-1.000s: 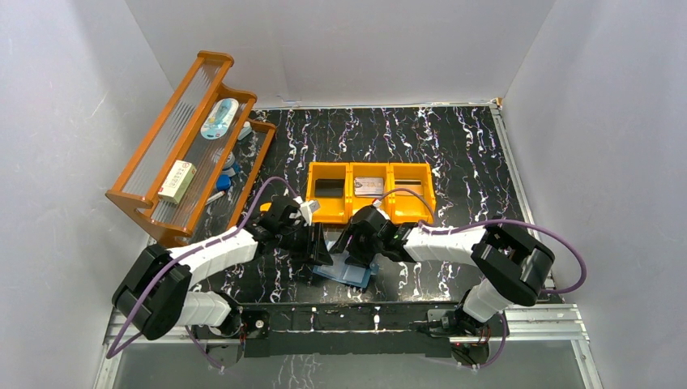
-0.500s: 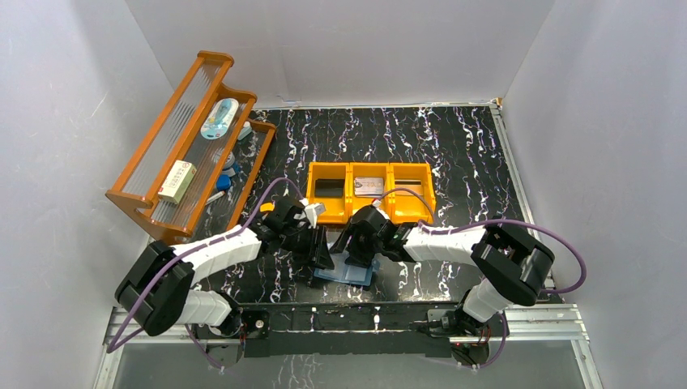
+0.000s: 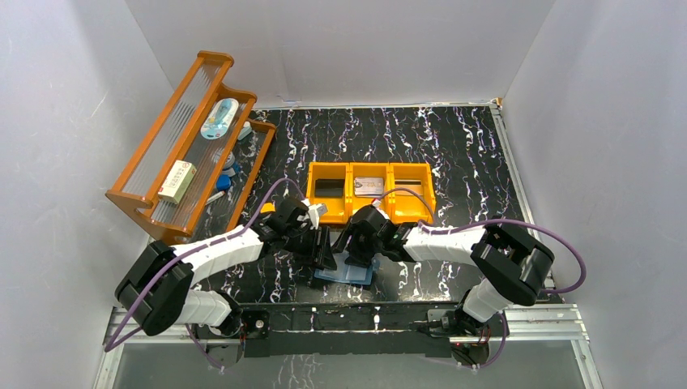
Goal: Take the credit cards out of the card holder
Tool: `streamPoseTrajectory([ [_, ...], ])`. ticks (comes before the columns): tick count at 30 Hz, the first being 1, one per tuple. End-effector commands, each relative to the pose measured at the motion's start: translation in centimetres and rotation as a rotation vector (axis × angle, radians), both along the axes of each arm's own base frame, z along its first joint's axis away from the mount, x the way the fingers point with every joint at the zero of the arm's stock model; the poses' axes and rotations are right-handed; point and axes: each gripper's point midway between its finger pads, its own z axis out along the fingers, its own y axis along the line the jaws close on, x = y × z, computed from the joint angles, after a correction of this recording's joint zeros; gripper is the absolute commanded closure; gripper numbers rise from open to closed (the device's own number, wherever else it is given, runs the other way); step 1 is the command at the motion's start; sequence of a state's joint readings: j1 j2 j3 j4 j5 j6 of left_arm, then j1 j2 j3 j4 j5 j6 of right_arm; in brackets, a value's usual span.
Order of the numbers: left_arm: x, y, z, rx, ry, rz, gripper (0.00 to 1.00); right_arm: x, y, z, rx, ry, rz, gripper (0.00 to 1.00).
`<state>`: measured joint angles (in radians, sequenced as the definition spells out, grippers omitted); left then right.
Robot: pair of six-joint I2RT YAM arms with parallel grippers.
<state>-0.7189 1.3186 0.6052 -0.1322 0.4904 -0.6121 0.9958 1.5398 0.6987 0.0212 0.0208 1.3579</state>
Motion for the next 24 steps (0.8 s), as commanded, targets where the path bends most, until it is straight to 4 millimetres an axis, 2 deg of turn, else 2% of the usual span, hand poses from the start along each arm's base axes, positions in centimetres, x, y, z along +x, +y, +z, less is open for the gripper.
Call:
streamPoseTrajectory([
  [1,0.9,-0.1,0.9,0.017,-0.036,0.030,0.49,-2.6,-4.4,-5.5,-0.223,0.101,0.019,0.31],
  [15,1.4,-0.8,3.1,-0.028,-0.067,0.051,0.44,-2.6,-4.5,-5.4,-0.220,0.099,0.017,0.31],
  [18,1.2,-1.0,3.1,-0.041,-0.056,0.037,0.44,-2.7,-4.5,-5.4,-0.218,0.100,0.017,0.31],
  [24,0.8,-0.9,1.8,-0.024,-0.020,0.043,0.45,-2.7,-4.4,-5.4,-0.215,0.103,0.020,0.31],
])
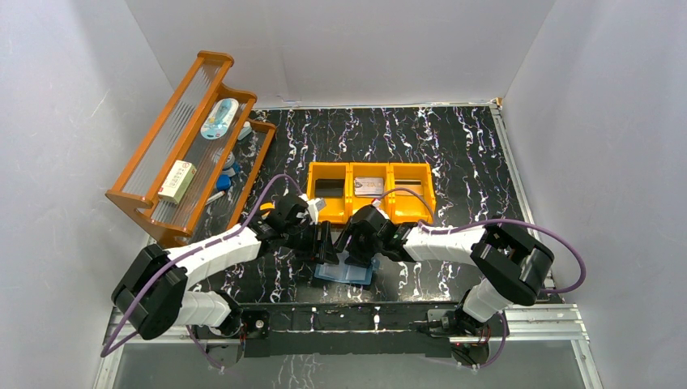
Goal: Take the credit cards out of the card holder
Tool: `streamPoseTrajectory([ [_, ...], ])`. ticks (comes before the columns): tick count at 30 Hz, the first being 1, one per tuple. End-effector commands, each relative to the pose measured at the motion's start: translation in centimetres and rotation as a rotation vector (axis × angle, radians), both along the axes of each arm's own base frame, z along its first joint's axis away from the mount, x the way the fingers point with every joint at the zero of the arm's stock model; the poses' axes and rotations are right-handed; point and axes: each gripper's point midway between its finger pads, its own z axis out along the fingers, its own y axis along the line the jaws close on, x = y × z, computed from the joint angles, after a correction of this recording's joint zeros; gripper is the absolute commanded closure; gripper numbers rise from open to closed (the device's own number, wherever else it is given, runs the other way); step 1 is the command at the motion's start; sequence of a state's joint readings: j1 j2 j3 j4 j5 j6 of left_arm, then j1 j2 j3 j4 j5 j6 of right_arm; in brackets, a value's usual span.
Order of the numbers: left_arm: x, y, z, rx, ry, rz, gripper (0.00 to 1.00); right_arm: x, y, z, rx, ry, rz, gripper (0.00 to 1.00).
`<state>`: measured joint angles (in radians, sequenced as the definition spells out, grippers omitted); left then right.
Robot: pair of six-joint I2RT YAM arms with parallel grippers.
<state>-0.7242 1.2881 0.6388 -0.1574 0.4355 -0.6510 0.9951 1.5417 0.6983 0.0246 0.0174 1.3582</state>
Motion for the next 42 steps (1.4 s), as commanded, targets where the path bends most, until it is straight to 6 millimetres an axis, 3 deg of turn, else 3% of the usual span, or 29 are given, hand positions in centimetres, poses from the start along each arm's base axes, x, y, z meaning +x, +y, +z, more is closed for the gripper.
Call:
streamPoseTrajectory([
  [1,-0.4,-0.7,0.4,-0.037,0.015,-0.012,0.45,-2.7,-4.4,-5.5,-0.217,0.103,0.019,0.31],
  [11,-0.8,-1.4,-0.3,-0.057,0.041,-0.027,0.48,-2.8,-4.5,-5.5,-0.217,0.102,0.020,0.31],
  [24,-0.7,-1.9,-0.5,-0.057,0.041,-0.029,0.70,-2.7,-3.8,-5.0,-0.177,0.095,0.027,0.30],
  [28,-0.4,-1.3,-1.5,0.039,0.036,-0.020,0.75,-2.1,-2.6,-3.2,-0.121,0.053,0.054,0.24],
  [32,-0.2,-2.0,-1.1,0.054,0.015,-0.041,0.76,-0.9,-1.8,-0.6,-0.091,-0.004,0.058,0.17],
  [37,-0.1,-3.0,-0.2,0.032,-0.019,-0.057,0.75,0.3,-2.8,2.1,-0.097,-0.065,-0.006,0.05],
  [42,-0.2,-4.6,0.9,-0.043,-0.026,-0.088,0.71,0.9,-4.5,3.9,-0.102,-0.115,-0.081,0.04],
])
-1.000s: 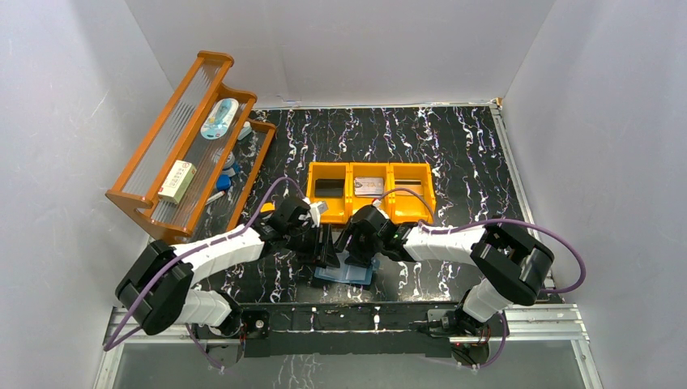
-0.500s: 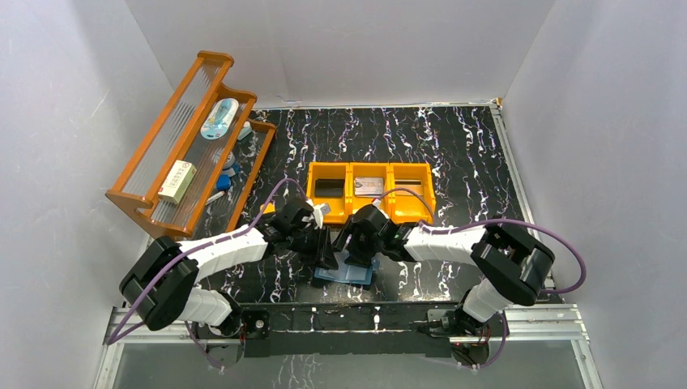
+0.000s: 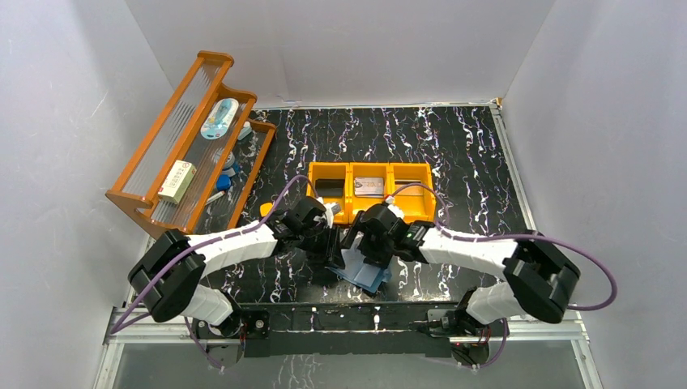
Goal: Take the credit cards out of the card holder
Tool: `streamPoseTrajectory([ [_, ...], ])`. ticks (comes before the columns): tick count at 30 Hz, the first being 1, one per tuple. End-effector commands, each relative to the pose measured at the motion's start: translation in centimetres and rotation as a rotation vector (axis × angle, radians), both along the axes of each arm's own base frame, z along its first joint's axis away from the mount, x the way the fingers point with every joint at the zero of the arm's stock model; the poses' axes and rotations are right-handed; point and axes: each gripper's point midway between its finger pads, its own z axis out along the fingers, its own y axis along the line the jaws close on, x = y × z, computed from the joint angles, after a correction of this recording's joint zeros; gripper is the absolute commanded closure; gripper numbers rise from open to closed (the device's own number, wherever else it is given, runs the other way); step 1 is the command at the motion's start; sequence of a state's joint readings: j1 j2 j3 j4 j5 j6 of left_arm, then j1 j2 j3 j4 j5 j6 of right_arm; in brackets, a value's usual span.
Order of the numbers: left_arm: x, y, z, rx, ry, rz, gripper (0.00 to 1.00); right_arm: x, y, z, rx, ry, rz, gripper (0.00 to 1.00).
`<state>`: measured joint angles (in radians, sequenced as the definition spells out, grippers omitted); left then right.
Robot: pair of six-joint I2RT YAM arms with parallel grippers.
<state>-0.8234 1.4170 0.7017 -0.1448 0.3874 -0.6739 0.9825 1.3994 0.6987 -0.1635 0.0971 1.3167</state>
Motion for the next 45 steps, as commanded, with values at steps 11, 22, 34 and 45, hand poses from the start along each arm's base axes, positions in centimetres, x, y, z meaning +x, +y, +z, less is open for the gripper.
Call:
streamPoseTrajectory([
  [11,-0.3,-5.9,2.7,-0.177,-0.026,-0.132,0.69,-0.4,-4.9,1.6,0.000,-0.048,-0.180,0.04],
  [22,-4.6,-8.5,3.6,-0.244,0.011,-0.338,0.55,-0.3,-8.8,3.6,-0.031,-0.085,-0.325,0.04],
  [34,-1.5,-4.5,3.2,-0.038,-0.161,-0.147,0.55,-1.9,-9.2,1.5,-0.060,-0.006,-0.307,0.27],
  [45,0.5,0.4,3.2,0.094,-0.256,0.062,0.54,-2.6,-7.3,-2.3,-0.116,0.061,-0.163,0.48],
])
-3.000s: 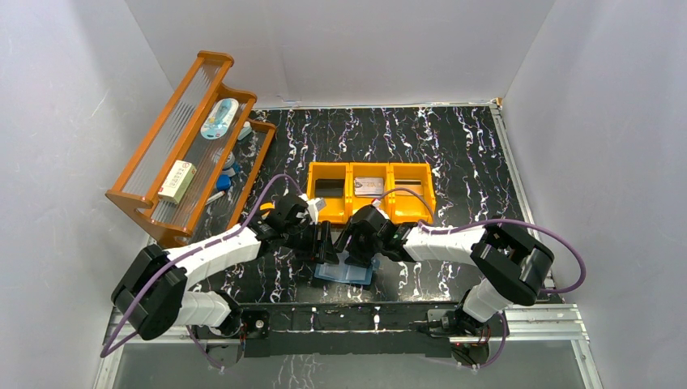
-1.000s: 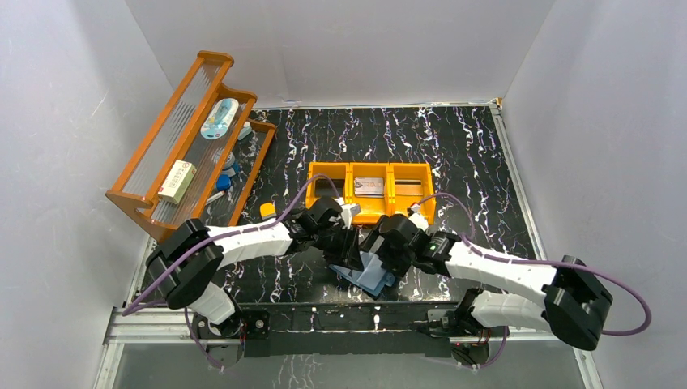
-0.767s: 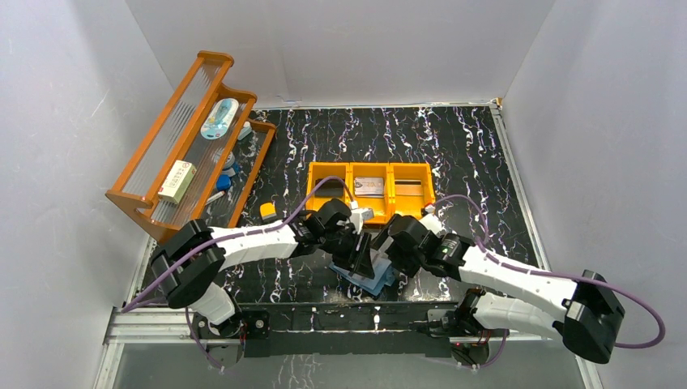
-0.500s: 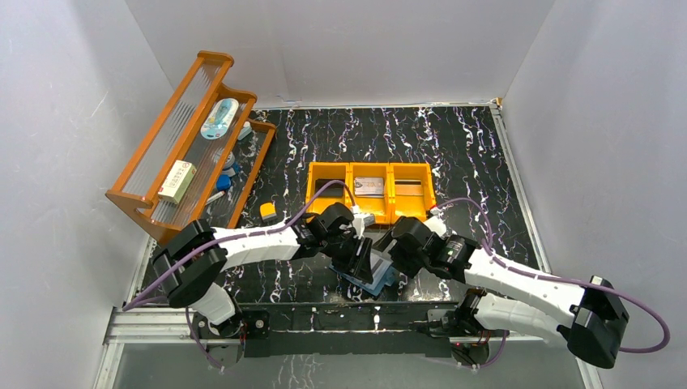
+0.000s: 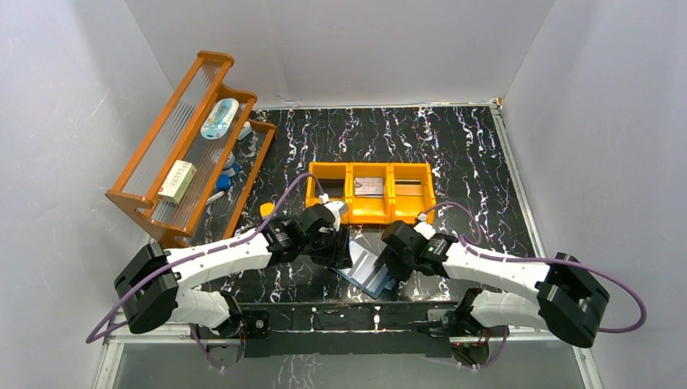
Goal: Take the credit cards out of the card holder
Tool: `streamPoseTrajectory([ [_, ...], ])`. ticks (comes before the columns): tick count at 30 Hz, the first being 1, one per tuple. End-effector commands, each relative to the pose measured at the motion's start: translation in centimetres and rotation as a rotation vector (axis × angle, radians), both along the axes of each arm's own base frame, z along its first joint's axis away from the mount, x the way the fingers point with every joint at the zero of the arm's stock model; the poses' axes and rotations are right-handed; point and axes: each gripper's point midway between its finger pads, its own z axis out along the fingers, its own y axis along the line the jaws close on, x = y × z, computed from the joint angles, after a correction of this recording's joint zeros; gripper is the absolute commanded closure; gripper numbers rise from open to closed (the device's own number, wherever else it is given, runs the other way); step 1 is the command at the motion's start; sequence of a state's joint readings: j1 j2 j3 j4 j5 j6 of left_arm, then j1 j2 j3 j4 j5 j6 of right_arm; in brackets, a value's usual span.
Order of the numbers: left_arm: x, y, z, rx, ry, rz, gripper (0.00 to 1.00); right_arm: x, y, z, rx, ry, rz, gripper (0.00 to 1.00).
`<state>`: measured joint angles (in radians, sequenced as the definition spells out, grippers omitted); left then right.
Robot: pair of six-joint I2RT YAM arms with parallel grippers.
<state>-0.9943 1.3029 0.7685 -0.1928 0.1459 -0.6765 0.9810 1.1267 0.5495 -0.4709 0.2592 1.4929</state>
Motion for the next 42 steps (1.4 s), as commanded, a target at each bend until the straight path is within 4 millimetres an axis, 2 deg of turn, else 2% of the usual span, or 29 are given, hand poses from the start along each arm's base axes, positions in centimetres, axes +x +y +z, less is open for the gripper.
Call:
streamPoseTrajectory([
  [1,1.0,2.6,-0.5,0.075,-0.028,0.104,0.54,-0.2,1.9,-1.0,0.047,0.015,0.096,0.50],
  [6,1.3,3.4,-0.1,0.071,-0.047,0.129,0.53,0.2,2.8,-1.9,0.025,-0.012,0.198,0.59],
  [8,1.2,3.5,0.0,0.072,-0.048,0.122,0.52,0.5,3.4,-1.9,0.023,-0.042,0.260,0.66],
  [15,1.0,3.9,-0.6,0.087,-0.030,0.116,0.51,1.5,4.6,-1.8,-0.018,-0.133,0.473,0.66],
  [19,0.9,3.7,-1.1,0.091,-0.005,0.110,0.50,2.4,5.8,-0.2,-0.012,-0.205,0.591,0.58],
  [25,1.0,3.3,-1.3,0.081,0.010,0.103,0.50,3.9,6.0,4.6,-0.031,-0.244,0.546,0.44],
  [31,1.2,3.2,-1.5,0.071,0.026,0.114,0.50,3.0,6.3,6.4,0.088,-0.191,0.398,0.43],
  [34,1.5,3.6,-1.8,0.070,0.041,0.141,0.49,2.5,7.8,7.4,0.205,-0.194,0.388,0.43],
  [36,1.7,4.0,-2.0,0.069,0.052,0.159,0.49,2.3,8.8,7.4,0.269,-0.187,0.388,0.45],
  [39,2.1,4.5,-2.2,0.053,0.079,0.187,0.49,1.9,9.4,5.8,0.271,-0.127,0.390,0.46],
  [42,2.2,4.8,-2.1,0.033,0.096,0.197,0.49,1.8,8.5,3.5,0.190,-0.054,0.346,0.48],
])
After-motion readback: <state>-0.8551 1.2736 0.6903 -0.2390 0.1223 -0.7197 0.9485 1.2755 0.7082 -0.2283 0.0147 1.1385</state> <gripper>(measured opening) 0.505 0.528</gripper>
